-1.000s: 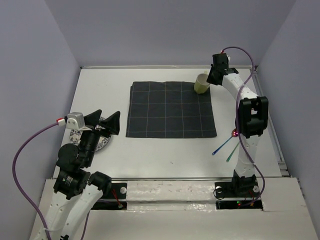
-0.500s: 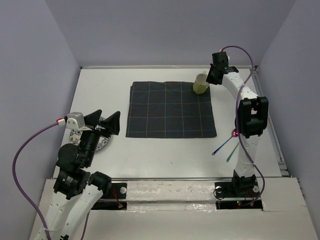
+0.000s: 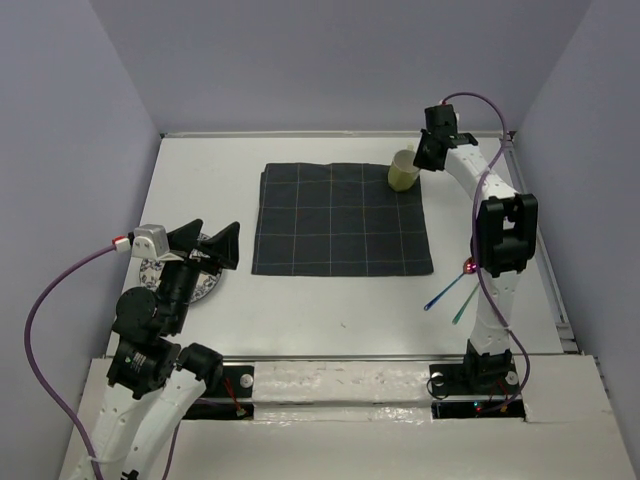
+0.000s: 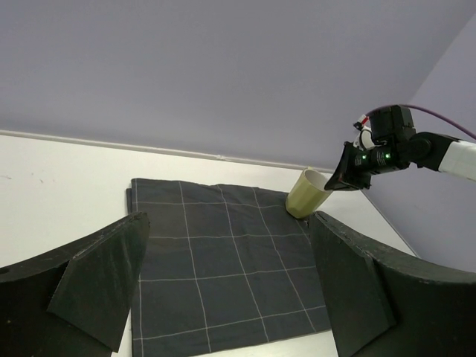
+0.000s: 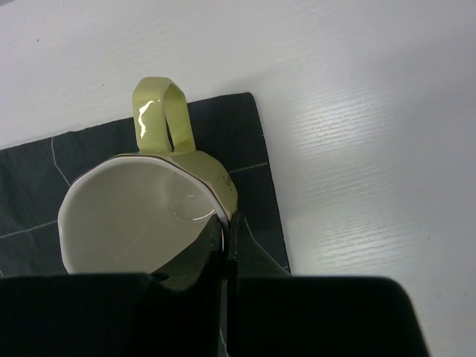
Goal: Set the dinner table for one person
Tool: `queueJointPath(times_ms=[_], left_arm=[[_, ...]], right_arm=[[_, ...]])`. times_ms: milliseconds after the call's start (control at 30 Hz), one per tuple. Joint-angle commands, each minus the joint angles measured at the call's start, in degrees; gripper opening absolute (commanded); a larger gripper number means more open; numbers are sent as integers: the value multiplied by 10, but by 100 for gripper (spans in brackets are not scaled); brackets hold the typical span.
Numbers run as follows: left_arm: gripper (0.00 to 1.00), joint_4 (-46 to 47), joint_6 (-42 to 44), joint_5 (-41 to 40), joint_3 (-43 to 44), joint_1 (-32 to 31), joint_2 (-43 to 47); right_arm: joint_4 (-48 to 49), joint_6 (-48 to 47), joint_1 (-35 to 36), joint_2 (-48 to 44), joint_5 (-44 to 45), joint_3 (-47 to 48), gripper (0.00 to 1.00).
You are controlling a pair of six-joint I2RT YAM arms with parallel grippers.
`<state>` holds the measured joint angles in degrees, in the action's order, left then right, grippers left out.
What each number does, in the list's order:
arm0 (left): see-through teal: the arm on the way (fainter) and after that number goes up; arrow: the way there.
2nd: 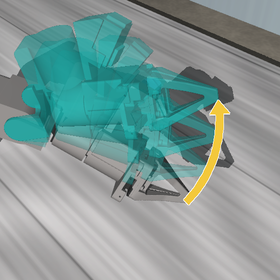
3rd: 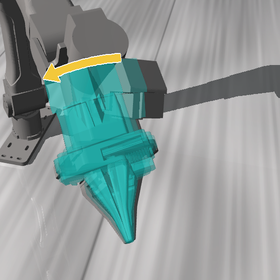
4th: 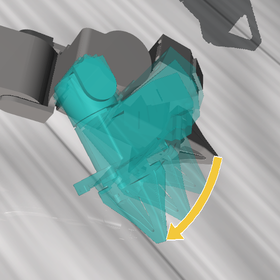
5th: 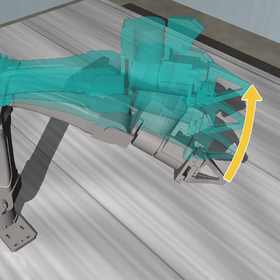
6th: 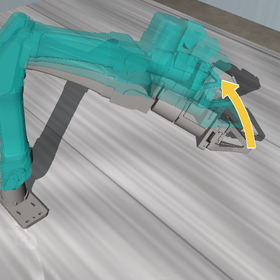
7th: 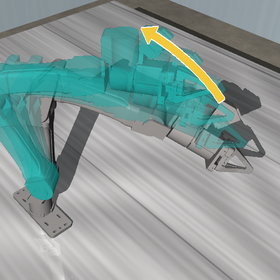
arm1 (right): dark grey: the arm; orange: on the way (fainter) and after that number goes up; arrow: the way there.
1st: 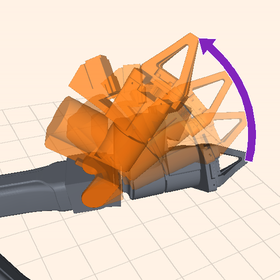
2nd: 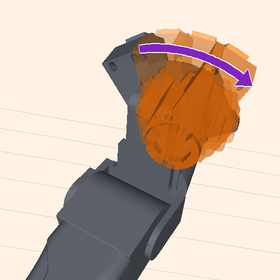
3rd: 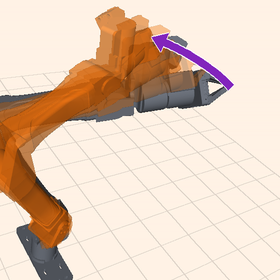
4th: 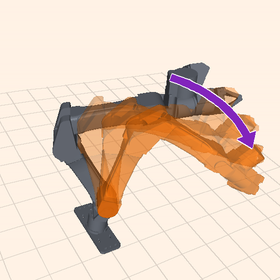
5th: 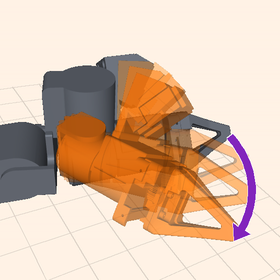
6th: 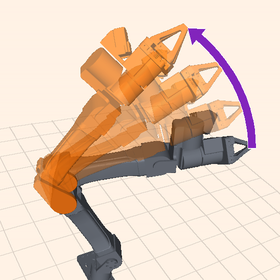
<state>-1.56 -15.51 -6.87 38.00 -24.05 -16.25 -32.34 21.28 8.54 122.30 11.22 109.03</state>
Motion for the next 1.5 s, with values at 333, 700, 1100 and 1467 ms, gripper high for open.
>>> queueJointPath(times_ms=[333,700,1100,1467], left_arm=[[99,20,2,3,0,17,-3],[99,19,0,-35,1,46,5],[99,17,-8,-69,-3,55,11],[99,19,-8,-59,-4,55,24]], right_arm=[[29,9,0,-78,-99,45,58],[350,137,276,-240,-226,-286,59],[431,260,479,54,-200,-92,60],[426,360,495,237,-258,60,59]])
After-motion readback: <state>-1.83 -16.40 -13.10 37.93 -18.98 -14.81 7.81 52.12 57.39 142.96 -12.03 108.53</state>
